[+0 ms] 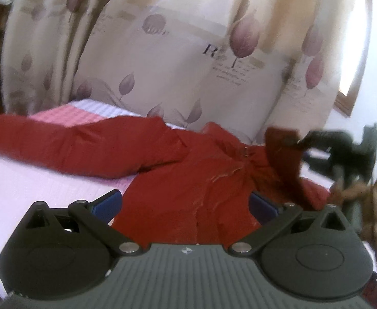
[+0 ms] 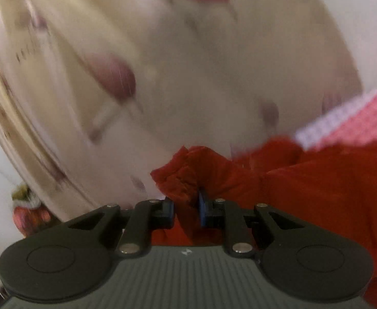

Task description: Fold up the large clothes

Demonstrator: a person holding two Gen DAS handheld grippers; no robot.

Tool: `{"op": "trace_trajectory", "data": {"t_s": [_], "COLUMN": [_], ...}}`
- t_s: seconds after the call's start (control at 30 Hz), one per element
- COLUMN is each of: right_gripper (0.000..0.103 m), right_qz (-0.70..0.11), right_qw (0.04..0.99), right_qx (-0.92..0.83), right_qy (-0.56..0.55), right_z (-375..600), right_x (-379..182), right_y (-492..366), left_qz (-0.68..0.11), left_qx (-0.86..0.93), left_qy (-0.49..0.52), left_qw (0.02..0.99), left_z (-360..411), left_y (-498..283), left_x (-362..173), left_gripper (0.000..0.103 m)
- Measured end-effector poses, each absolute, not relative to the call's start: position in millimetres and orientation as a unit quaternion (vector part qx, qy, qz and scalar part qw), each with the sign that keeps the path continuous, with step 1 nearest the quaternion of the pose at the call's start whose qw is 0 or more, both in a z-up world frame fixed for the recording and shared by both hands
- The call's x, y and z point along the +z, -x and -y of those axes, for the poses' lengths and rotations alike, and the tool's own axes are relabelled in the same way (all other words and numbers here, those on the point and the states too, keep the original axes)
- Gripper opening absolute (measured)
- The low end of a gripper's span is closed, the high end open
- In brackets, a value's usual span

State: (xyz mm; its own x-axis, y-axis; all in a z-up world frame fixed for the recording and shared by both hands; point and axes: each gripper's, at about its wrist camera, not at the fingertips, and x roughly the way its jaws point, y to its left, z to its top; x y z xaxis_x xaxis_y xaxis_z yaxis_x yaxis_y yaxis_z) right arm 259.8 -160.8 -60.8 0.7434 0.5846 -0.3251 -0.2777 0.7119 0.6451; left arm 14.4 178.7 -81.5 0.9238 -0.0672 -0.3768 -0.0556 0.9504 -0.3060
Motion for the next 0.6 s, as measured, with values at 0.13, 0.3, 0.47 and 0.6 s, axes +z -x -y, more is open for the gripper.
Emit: {"op": "trace_trajectory", "data": {"t_s": [0.13, 0.3, 0.47, 0.6], "right_gripper": [0.017, 0.017, 0.017, 0.019], "right_qz": [-0.310, -0.318, -0.307, -0.330], "right_qw": [0.885, 0.894, 0.897, 0.895], "right_qx": [0.249, 0.265, 0.282, 0.287], "right_qy": [-0.241, -0.170, -0.147, -0.092], "right_z": [129, 104, 84, 65], "right_x": [-90, -110, -99, -107], "right_y": [-263, -258, -260, -269], "left_qz": [-0.199, -0.205, -0.210, -0.212], "left_qx": [0.004, 0.003, -0.007, -0.005], "left_qy": [0.176, 0.184, 0.191, 0.210], "left_qw": [0.964, 0.961, 0.959, 0.954], "left_z": [-188, -194, -195, -205], "left_y": [-16, -19, -22, -26], "left_x": [-86, -84, -79, -78], "left_gripper": [0.103, 0.103, 0.103, 0.103]}}
